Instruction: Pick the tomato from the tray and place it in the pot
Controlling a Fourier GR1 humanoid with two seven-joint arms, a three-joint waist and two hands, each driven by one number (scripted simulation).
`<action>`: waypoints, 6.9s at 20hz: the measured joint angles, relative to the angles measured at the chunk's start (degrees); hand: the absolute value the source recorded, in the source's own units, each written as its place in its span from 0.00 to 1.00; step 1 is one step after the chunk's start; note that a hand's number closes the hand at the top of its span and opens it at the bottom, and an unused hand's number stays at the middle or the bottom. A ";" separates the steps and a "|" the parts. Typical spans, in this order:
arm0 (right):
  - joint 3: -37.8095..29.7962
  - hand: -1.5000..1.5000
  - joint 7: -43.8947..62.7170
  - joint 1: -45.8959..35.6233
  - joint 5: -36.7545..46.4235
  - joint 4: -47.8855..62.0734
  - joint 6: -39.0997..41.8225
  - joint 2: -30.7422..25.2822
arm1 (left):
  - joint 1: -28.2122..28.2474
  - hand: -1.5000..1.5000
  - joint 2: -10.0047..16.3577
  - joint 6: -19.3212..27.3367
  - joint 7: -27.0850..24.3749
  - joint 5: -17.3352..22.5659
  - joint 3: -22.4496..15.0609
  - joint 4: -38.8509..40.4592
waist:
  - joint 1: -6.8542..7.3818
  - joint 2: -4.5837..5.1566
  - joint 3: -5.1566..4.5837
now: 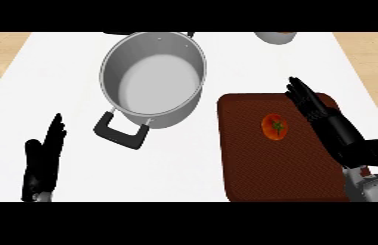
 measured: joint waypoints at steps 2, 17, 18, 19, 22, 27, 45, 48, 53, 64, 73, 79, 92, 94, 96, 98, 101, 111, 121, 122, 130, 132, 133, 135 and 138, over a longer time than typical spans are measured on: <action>-1.94 1.00 0.43 1.29 -0.23 0.37 -1.00 -0.45 | -0.23 0.50 0.11 -0.84 -1.42 -0.02 0.35 0.52 | 0.19 0.39 0.67; -16.53 0.00 -29.48 16.09 16.03 12.27 -25.53 1.45 | -0.93 0.50 5.81 -8.10 -2.97 0.32 2.51 -2.98 | -0.13 0.92 1.82; -16.33 0.00 -29.45 17.66 16.89 10.70 -25.75 1.54 | -1.14 0.50 5.94 -9.05 -3.24 0.58 3.20 -2.29 | 0.01 0.94 1.80; -15.97 0.00 -28.89 18.45 17.98 9.69 -25.73 1.18 | -1.24 0.50 6.17 -9.62 -3.07 0.49 3.53 -2.51 | 0.18 0.96 1.79; -15.57 0.00 -22.63 19.14 20.11 6.15 -23.92 -2.57 | -0.98 0.50 6.19 -10.56 -2.81 0.59 4.28 -3.10 | 0.59 0.99 1.74; -12.44 0.00 -9.11 15.53 24.58 1.10 -19.89 -7.92 | -0.94 0.50 5.49 -10.85 -2.55 -0.40 4.26 -3.90 | 1.23 1.06 1.69; 2.96 0.00 32.11 -6.58 32.39 -0.13 9.14 -10.24 | -2.93 0.50 2.62 -11.91 -1.70 -3.27 4.68 -3.08 | 1.78 1.17 1.73; 3.76 0.00 35.24 -8.54 34.79 0.96 11.56 -7.11 | -2.04 0.50 1.98 -12.45 -1.37 -3.71 5.39 -4.05 | 1.61 1.12 1.74; 4.18 0.00 39.09 -11.69 39.16 3.88 14.72 -2.70 | -2.02 0.50 0.72 -13.01 -0.67 -5.20 5.96 -4.73 | 1.46 1.10 1.75; 1.39 0.00 37.29 -12.92 48.79 11.66 18.59 5.57 | -1.79 0.50 -1.53 -16.37 -0.57 -7.58 9.30 -4.90 | 1.26 1.10 1.77; -1.79 0.00 33.57 -13.04 56.13 17.60 18.15 10.20 | -0.97 0.50 -3.62 -18.41 -0.89 -9.83 11.47 -5.58 | 1.26 1.10 1.78; -3.67 1.00 29.63 -14.72 59.76 24.00 17.73 12.74 | -3.54 0.50 -3.90 -20.10 -0.59 -10.33 13.88 -3.82 | 1.26 1.12 1.77; -5.67 1.00 21.21 -15.79 66.21 26.58 17.82 14.04 | -2.40 0.50 -6.63 -21.24 0.42 -13.02 15.08 -6.05 | 1.20 1.08 1.77; -4.38 1.00 23.83 -15.83 67.28 24.79 18.20 16.84 | -2.66 0.50 -7.09 -21.24 -0.69 -13.58 15.09 -4.78 | 1.13 1.05 1.74; 0.01 1.00 28.08 -16.90 68.48 23.41 17.49 22.34 | -2.71 0.50 -7.04 -21.69 -0.83 -13.56 14.81 -4.80 | 1.79 1.00 1.71; 5.23 1.00 32.09 -19.54 68.18 22.91 16.89 25.96 | -3.87 0.50 -7.15 -22.19 -0.81 -13.81 13.91 -4.56 | 3.78 1.20 1.70; 12.11 1.00 37.38 -24.04 66.73 22.65 16.04 29.00 | -5.68 0.50 -7.43 -22.99 -0.64 -14.18 12.33 -4.56 | 7.28 1.57 1.68; 28.34 1.00 60.23 -42.50 67.10 19.57 5.42 31.53 | -8.91 0.50 -7.86 -24.05 0.22 -14.78 10.53 -2.69 | 9.95 1.15 1.52; 31.18 1.00 69.39 -59.13 69.58 18.47 -3.21 31.16 | -10.29 0.50 -8.46 -23.27 0.40 -15.21 10.70 -0.95 | 8.97 1.17 1.49; 30.97 1.00 69.74 -60.21 69.53 18.85 -4.04 31.14 | -10.28 0.50 -8.54 -23.09 0.50 -15.34 10.70 -0.88 | 8.81 1.20 1.50; 28.50 1.00 69.70 -67.10 68.19 24.92 -11.00 31.14 | -10.36 0.50 -7.78 -22.92 0.56 -15.15 11.95 -0.84 | 7.54 1.56 1.55; 27.92 1.00 69.00 -68.27 67.62 27.26 -13.01 31.17 | -10.28 0.50 -7.48 -23.03 -0.09 -14.78 12.64 -0.27 | 7.17 1.70 1.54; 27.20 1.00 68.34 -68.80 67.28 28.80 -14.13 31.21 | -10.31 0.50 -7.57 -22.67 -0.04 -14.97 12.72 -0.40 | 6.93 1.75 1.56; 26.93 1.00 67.66 -70.04 66.13 31.22 -15.91 31.24 | -10.13 0.50 -7.61 -22.57 -0.22 -14.82 13.01 -0.50 | 6.64 1.77 1.58; 26.20 1.00 65.65 -71.29 64.97 36.55 -18.84 31.34 | -9.35 0.50 -7.28 -22.91 0.00 -14.54 13.35 -1.19 | 6.45 1.87 1.59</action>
